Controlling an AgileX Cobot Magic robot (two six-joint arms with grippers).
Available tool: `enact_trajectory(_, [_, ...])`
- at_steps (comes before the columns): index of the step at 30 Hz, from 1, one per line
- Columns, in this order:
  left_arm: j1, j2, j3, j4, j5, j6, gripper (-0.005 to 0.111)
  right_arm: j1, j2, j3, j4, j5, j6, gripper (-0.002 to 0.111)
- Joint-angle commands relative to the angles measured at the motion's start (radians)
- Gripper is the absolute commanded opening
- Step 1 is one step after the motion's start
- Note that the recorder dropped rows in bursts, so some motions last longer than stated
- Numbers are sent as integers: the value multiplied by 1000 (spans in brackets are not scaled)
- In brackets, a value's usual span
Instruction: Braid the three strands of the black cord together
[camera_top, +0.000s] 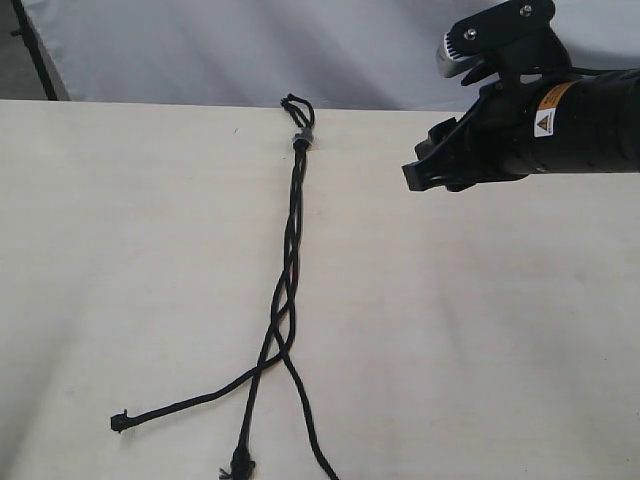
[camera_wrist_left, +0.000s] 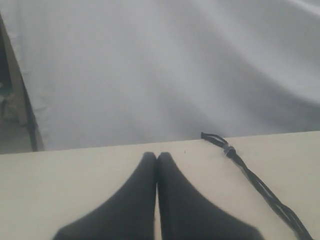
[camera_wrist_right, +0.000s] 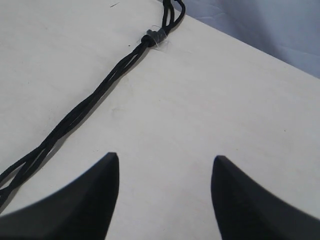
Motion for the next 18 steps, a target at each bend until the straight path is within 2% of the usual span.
enact_trajectory(1, [3,-6,3,-19,52,1,0,-4,-9,1,0,-10,7,53])
enact_trajectory(9, [56,-6,3,-19,62,1,0,-4,-9,1,0,-10,2,53])
enact_trajectory(18, [59,-6,3,-19,130,-1,0,-4,-9,1,0,-10,2,53])
